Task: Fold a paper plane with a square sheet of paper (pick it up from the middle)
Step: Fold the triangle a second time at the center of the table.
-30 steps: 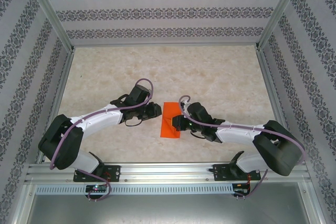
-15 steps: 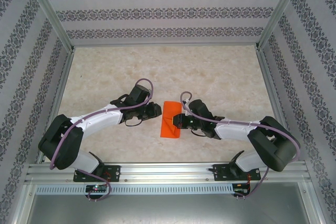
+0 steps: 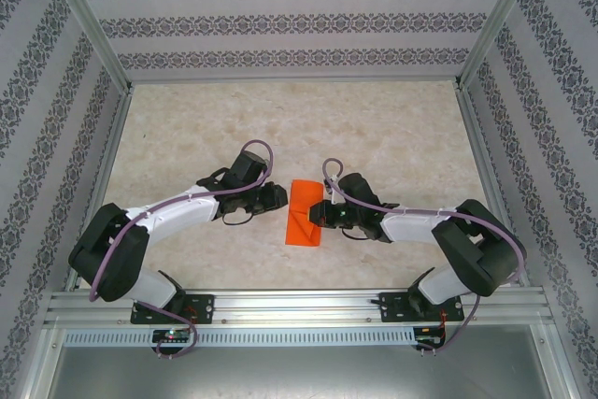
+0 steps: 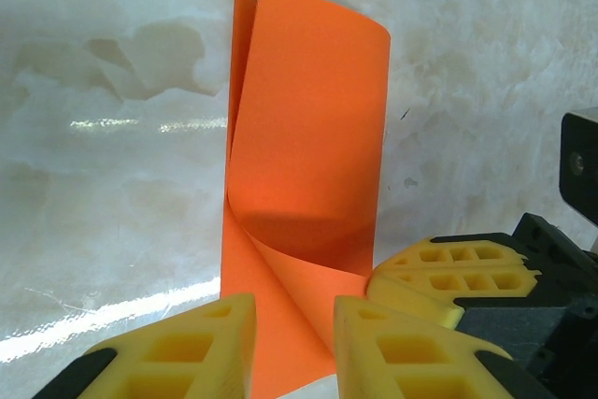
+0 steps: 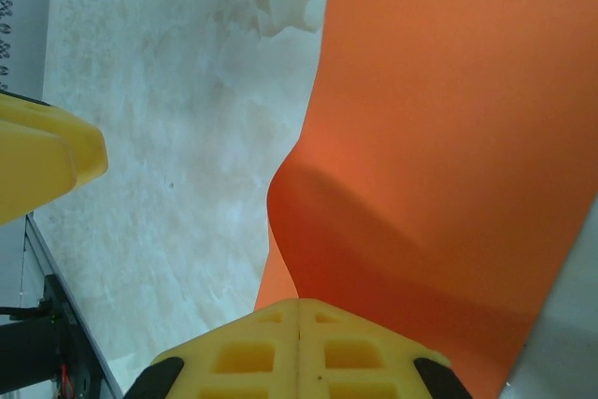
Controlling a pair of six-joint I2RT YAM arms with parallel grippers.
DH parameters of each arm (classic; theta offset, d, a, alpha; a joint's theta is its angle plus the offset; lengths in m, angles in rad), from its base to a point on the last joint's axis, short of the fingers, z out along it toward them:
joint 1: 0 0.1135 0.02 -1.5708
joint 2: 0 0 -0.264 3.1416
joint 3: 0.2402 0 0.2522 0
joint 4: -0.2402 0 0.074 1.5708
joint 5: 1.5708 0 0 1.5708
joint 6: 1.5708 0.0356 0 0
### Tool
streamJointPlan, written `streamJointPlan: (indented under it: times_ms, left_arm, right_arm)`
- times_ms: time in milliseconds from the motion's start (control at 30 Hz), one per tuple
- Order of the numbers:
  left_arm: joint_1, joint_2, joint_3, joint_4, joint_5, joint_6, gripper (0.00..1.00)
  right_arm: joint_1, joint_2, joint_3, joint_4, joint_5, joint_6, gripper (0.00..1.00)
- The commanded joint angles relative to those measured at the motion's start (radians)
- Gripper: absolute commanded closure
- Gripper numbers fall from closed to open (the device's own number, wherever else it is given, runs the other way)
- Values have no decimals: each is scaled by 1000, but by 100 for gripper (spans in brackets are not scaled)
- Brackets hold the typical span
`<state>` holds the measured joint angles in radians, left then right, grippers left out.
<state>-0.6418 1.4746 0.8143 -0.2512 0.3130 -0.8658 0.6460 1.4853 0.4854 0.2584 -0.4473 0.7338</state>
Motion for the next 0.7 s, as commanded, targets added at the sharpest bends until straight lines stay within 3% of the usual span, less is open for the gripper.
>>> streamJointPlan:
  times_ms: [0, 233, 667]
  left_arm:
    - [7, 15, 20, 24, 24, 3, 70]
    - [7, 24, 33, 23, 30, 7, 70]
    - [0, 35, 38, 26, 42, 13, 70]
  right_arm:
    - [-12, -1, 15, -17, -48, -26, 96]
    - [-34, -70, 21, -154, -76, -103, 96]
    - [-57, 39, 84, -130, -78, -121, 95]
